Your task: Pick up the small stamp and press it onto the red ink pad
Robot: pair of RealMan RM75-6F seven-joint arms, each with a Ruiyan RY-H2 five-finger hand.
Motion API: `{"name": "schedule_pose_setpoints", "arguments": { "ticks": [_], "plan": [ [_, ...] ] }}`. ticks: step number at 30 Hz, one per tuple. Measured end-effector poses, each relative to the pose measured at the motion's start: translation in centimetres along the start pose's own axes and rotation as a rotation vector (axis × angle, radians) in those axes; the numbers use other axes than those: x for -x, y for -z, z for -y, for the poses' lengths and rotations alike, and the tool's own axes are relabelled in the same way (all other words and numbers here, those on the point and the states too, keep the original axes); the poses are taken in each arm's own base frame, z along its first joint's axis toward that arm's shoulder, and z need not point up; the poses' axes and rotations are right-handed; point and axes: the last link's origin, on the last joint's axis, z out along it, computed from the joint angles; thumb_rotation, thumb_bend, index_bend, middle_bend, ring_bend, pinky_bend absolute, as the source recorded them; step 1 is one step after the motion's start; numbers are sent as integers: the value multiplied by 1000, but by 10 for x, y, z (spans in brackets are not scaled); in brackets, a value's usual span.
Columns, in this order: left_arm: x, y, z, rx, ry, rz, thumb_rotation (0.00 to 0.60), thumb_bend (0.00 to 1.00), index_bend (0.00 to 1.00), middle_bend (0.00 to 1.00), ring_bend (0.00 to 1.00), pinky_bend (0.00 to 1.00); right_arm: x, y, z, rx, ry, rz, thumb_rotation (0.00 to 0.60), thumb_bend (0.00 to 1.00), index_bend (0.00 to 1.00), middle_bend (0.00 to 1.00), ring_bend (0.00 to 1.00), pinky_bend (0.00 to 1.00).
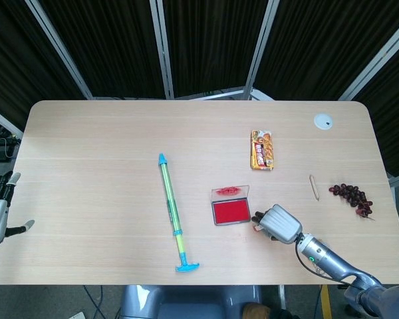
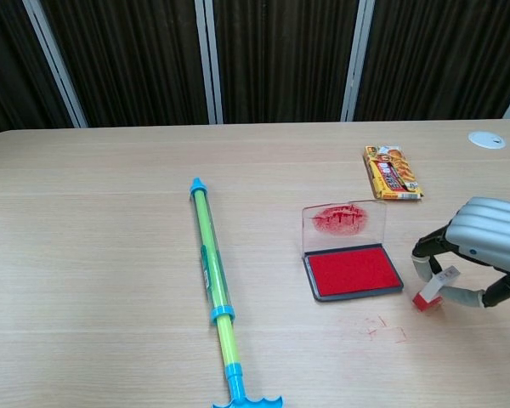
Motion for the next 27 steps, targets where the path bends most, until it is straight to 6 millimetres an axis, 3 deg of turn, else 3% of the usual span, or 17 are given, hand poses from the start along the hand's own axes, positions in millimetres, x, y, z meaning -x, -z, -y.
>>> {"name": "schedule_pose_setpoints", "arguments": {
  "ticks": [12, 22, 27],
  "plan": [
    [-2, 0, 0, 5, 14, 5, 600, 0, 0, 0, 0, 0, -43, -37, 8, -17, -51, -64, 600, 481, 535, 546, 801, 959],
    [-1, -3, 5, -11, 22, 13, 600, 0, 0, 0, 0, 0, -58, -86, 19, 44, -58, 46, 600, 506, 533, 546, 801, 958],
    [0, -4, 7, -18, 21, 20, 600, 0, 0, 0, 0, 0, -57, -93, 24, 46, -80, 58, 600, 511, 534, 547, 801, 959]
  ]
}}
